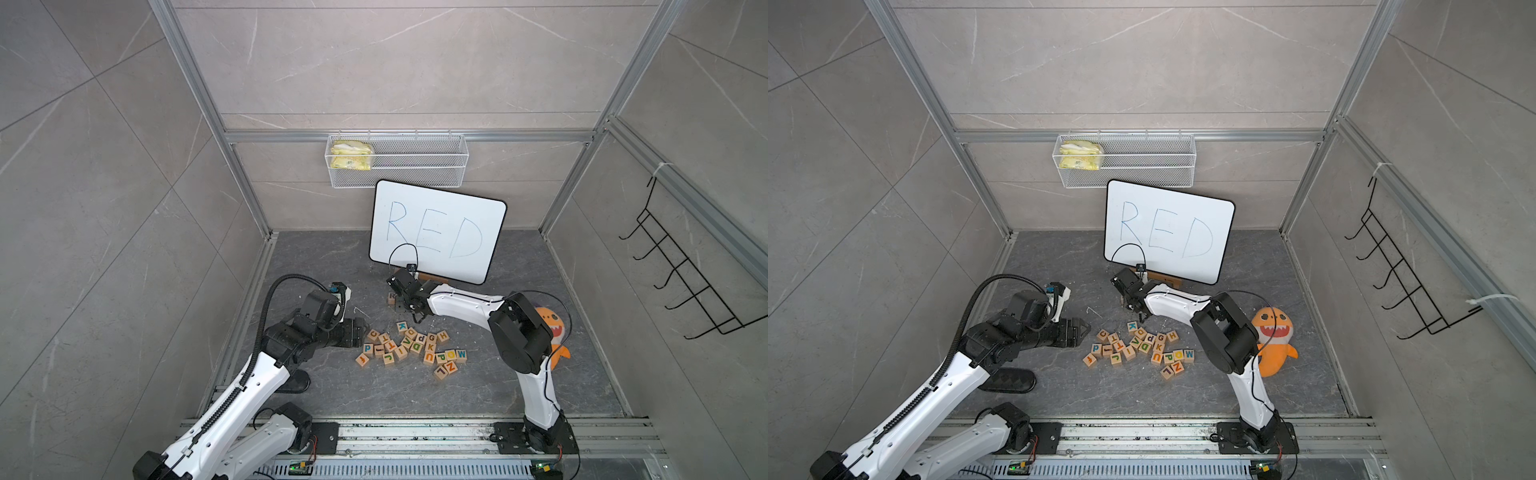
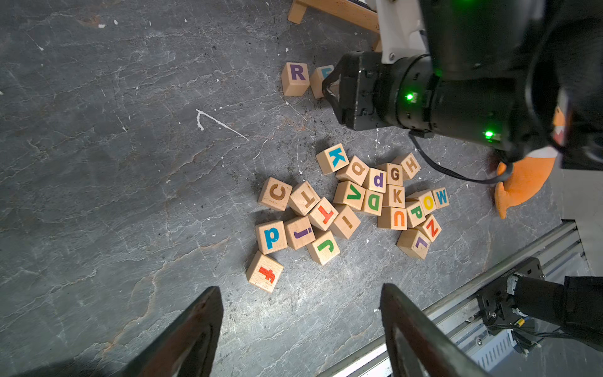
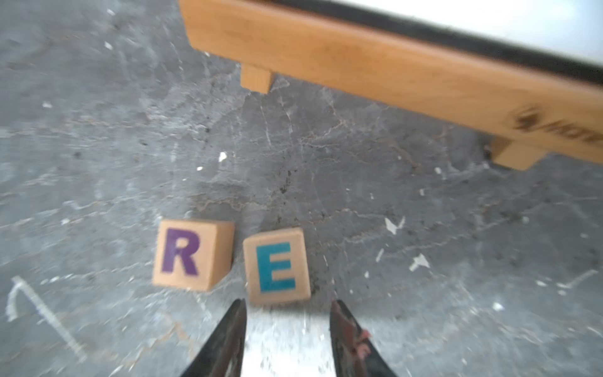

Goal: Assemble the uppercase word "red" with letter blocks
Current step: Adjust the letter block at the center of the board, then move the letter block to the center of the board.

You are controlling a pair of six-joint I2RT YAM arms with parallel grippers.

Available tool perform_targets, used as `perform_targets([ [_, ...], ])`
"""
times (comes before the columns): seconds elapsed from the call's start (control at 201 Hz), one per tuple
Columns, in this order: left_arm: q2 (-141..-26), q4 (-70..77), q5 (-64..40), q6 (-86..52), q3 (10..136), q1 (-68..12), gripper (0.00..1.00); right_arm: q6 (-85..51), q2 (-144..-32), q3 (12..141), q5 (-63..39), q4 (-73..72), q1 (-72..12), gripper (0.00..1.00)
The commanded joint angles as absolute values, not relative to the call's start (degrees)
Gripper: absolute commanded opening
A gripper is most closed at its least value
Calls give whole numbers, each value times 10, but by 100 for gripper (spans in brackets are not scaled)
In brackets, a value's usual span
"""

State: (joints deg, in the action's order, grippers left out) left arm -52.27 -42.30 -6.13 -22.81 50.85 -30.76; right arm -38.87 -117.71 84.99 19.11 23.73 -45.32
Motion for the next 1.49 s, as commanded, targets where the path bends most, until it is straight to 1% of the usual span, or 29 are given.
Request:
perform_targets([
  [0.0,-521,-428,-63,-229,518,-310,79,-369,-1098,802,196,207,-464,43],
  [0.194,-517,-428,-63,-229,518,-310,79,-366,-953,671,180,167,-465,38],
  [0.313,-517,-428,-67,-230,517,-309,79,-371,-871,599,176,175,-466,38],
  [0.522,-520,-426,-74,-231,515,-310,79,-405,-769,514,178,206,-466,38],
  [0.607,-529,-425,-88,-230,516,-309,79,-420,-737,482,196,213,-466,38],
  [0.712,-537,-427,-96,-232,518,-310,79,-439,-711,457,221,234,-466,37],
  [0.915,-543,-427,-97,-233,516,-310,79,-474,-677,402,225,238,-465,37],
  [1.274,-570,-421,-149,-235,516,-311,79,-487,-648,384,222,259,-466,36],
  [1.488,-579,-424,-144,-240,512,-313,79,-476,-649,392,216,261,-466,37],
])
